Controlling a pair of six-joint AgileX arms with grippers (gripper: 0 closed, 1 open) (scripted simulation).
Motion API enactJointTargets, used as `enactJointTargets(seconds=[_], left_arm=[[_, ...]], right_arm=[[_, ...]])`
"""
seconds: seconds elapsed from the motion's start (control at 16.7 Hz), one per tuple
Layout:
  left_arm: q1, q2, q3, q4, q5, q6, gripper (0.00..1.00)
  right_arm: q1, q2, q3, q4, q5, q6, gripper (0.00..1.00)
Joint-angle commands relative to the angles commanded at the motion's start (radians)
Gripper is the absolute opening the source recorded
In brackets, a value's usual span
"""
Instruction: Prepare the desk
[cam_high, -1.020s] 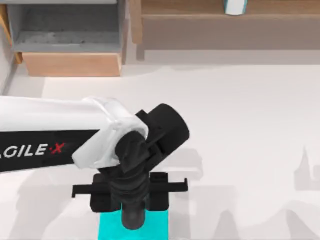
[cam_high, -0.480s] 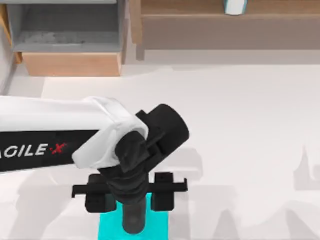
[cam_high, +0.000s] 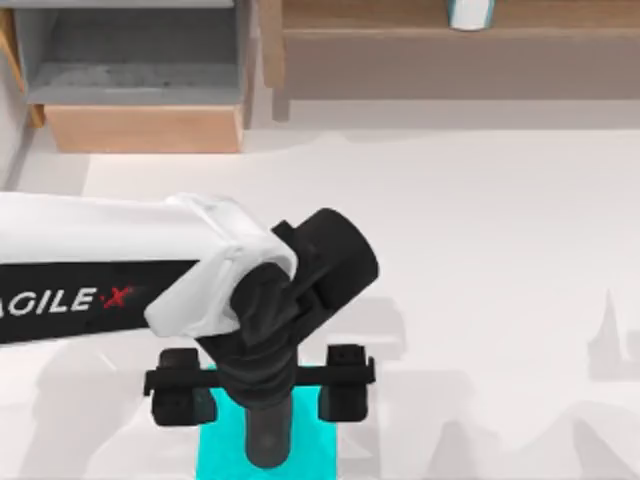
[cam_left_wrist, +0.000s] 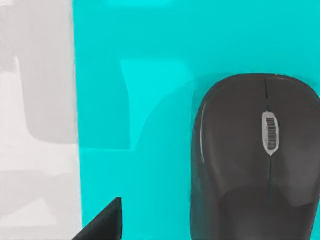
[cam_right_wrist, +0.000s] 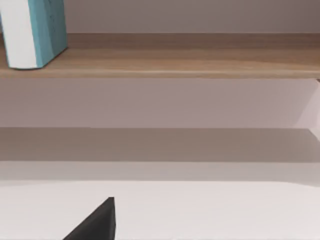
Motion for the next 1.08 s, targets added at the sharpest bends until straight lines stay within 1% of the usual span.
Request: enactJointTargets(seconds=[0.24,0.36,0.48,0.6,0.78,1.08], left_arm=[[0.007,-0.002,0.000,0.008,0.002,0.007,1.00],[0.040,-0.010,-0.005,0.050,0.011,0.046,1.00],[0.105,-0.023,-0.014,0.129,0.031,0.121,1.00],[0.193,-0.039,-0.029,0.235,0.057,0.223,1.00],[0.362,-0.064,-0.061,0.443,0.111,0.422,1.00],[0.702,-0.103,-0.142,0.875,0.228,0.839,1.00]], right_arm=[[0.000,0.000,0.000,0.000,0.000,0.000,1.00],[0.000,0.000,0.000,0.000,0.000,0.000,1.00],[0.000,0.000,0.000,0.000,0.000,0.000,1.00],[0.000,0.000,0.000,0.000,0.000,0.000,1.00],[0.000,0.000,0.000,0.000,0.000,0.000,1.00],[0.000,0.000,0.000,0.000,0.000,0.000,1.00]])
